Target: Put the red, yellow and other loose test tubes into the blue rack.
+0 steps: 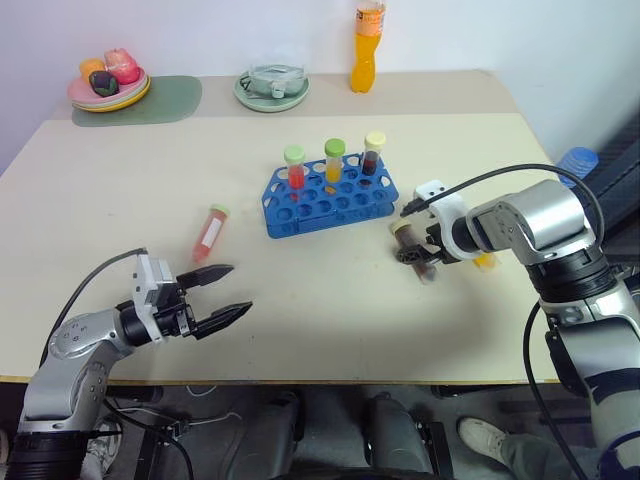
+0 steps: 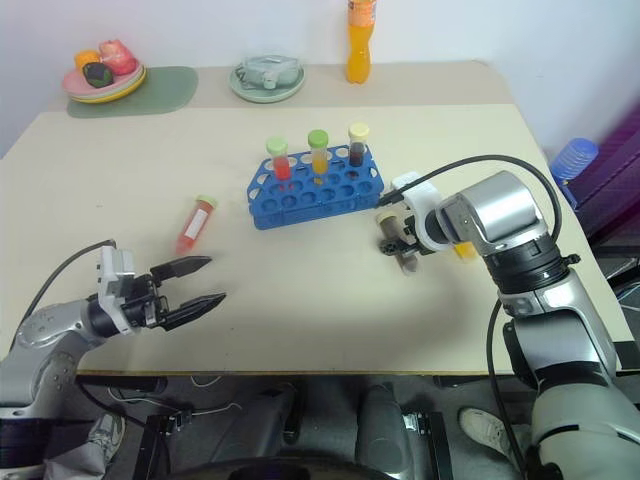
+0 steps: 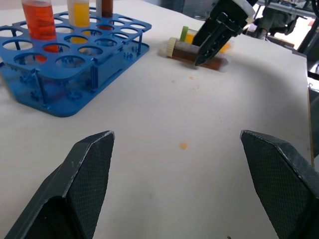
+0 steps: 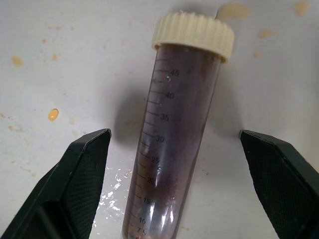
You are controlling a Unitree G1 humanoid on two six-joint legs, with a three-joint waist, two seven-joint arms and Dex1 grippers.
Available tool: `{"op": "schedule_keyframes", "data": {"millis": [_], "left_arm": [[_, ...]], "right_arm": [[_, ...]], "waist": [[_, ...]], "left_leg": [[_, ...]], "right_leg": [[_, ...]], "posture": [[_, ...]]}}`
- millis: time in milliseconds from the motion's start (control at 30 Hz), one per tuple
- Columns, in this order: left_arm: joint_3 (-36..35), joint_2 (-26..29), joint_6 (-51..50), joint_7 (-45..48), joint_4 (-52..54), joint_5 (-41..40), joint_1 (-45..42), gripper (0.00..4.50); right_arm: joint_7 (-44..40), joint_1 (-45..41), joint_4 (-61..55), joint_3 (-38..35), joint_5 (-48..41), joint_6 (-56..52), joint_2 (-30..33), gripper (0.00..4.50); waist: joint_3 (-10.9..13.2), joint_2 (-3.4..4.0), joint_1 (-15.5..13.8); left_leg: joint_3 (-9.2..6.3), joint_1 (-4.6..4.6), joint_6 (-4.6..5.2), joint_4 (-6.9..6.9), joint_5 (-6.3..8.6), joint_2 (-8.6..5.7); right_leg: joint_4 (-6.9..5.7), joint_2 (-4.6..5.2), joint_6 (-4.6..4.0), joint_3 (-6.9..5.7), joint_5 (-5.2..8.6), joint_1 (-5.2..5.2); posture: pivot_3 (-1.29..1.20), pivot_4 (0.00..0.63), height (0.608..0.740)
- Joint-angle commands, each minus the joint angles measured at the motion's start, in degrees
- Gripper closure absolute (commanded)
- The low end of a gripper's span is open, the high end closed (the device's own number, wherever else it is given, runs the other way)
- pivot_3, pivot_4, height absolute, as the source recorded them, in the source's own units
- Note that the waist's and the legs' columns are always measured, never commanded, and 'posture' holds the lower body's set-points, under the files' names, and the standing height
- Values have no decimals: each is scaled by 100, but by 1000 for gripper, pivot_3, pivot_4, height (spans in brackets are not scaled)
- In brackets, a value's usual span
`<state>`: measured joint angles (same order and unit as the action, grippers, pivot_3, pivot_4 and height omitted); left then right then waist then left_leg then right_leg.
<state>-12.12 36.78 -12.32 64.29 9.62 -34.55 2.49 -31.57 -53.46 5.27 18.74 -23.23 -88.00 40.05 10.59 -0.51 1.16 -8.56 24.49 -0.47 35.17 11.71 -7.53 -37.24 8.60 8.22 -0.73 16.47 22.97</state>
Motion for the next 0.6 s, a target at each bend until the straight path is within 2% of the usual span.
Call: {"op": "schedule_keyframes", "data": {"millis": [33,300,600], "left_arm": [[-14,-30,-5,47,63,-98,-7,360],[-74,-55,-46,60,110,-97,96,360],[-95,-93,-123,-72,281,-119,300,360]], "right_arm": [[-81,-347,216,35,97,110,-52,258],[-307,-810,928,300,325,505,-303,258],[-611,-732,1130,800,737,1059,-256,258]], "waist": [[0,0,-2],[0,0,-4],[-1,-1,7]], "left_leg": [[5,0,0,0,0,1],[34,0,3,-1,2,7],[43,0,4,0,3,9]], "right_leg": [[0,-1,0,4,-1,2],[-8,-4,1,29,-4,20],[-11,-7,1,39,-7,26]], "posture": [[0,150,740],[0,150,740],[0,150,740]]}}
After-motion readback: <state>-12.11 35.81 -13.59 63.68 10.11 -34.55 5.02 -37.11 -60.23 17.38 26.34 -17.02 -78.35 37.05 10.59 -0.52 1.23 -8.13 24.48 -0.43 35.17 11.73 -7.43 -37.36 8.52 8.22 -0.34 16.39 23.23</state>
